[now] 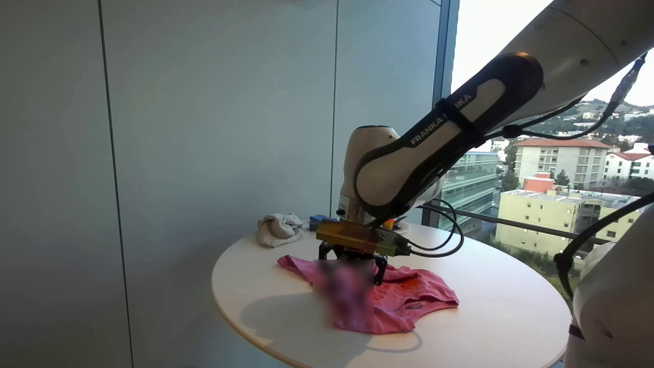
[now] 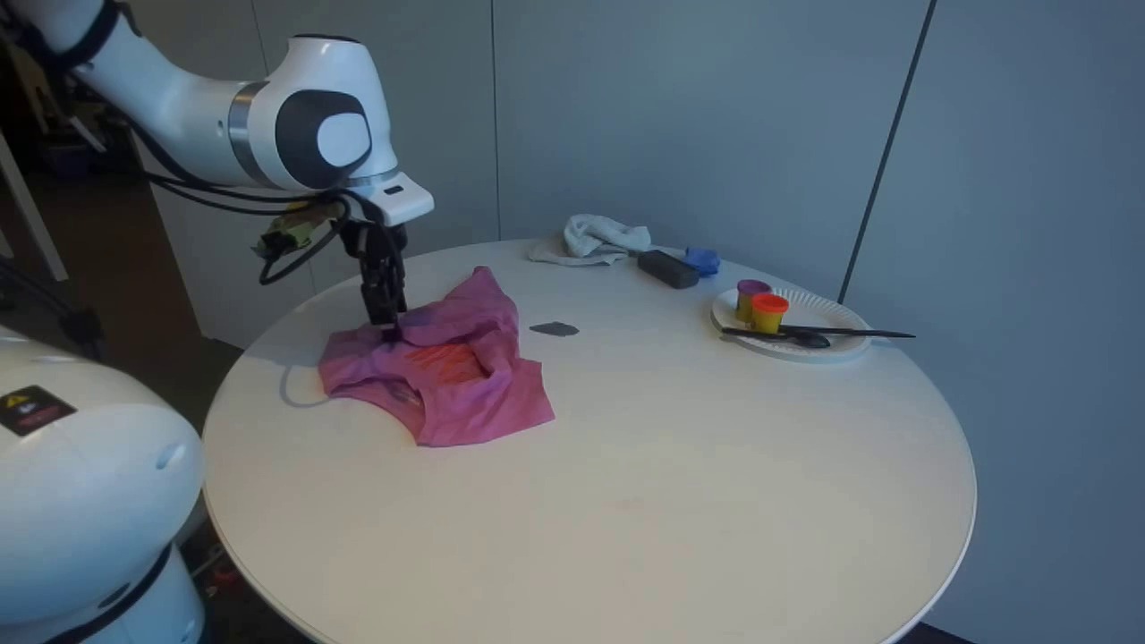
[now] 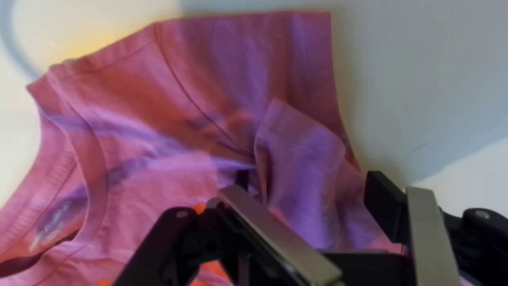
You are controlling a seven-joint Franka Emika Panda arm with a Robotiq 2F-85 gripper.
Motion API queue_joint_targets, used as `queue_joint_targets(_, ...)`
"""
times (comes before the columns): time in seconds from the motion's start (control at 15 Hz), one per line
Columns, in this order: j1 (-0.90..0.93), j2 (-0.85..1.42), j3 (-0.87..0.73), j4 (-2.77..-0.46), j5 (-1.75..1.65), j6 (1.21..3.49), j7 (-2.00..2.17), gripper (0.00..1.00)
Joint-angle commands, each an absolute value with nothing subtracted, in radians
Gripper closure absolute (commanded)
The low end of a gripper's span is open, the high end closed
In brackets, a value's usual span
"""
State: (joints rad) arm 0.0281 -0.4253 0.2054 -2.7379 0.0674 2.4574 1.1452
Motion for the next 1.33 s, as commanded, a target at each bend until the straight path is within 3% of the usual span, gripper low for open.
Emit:
queue_joint_targets(0.0,0.023,-0.452,0.215,-2.737,0.049,2.45,1.141,0.44)
queue_joint_targets(0.07,0.022,-0.452,0.218,-2.736,0.042,2.447,1.143,0.44)
queue_joint_targets(0.13,0.021,-0.451,0.219,-2.735,0.038,2.448,1.143,0.51)
queue_joint_targets(0.47,0.021,-0.458,0.229,-2.733,0.019,2.445,1.15,0.91)
queue_joint_targets(0.73,0.02,-0.496,0.241,-2.736,-0.008,2.415,1.152,0.96)
queue_joint_targets(0.87,0.005,-0.542,0.269,-2.731,-0.073,2.358,1.165,0.92)
queue_joint_targets(1.27,-0.06,-0.576,0.317,-2.656,-0.348,2.199,1.139,0.92)
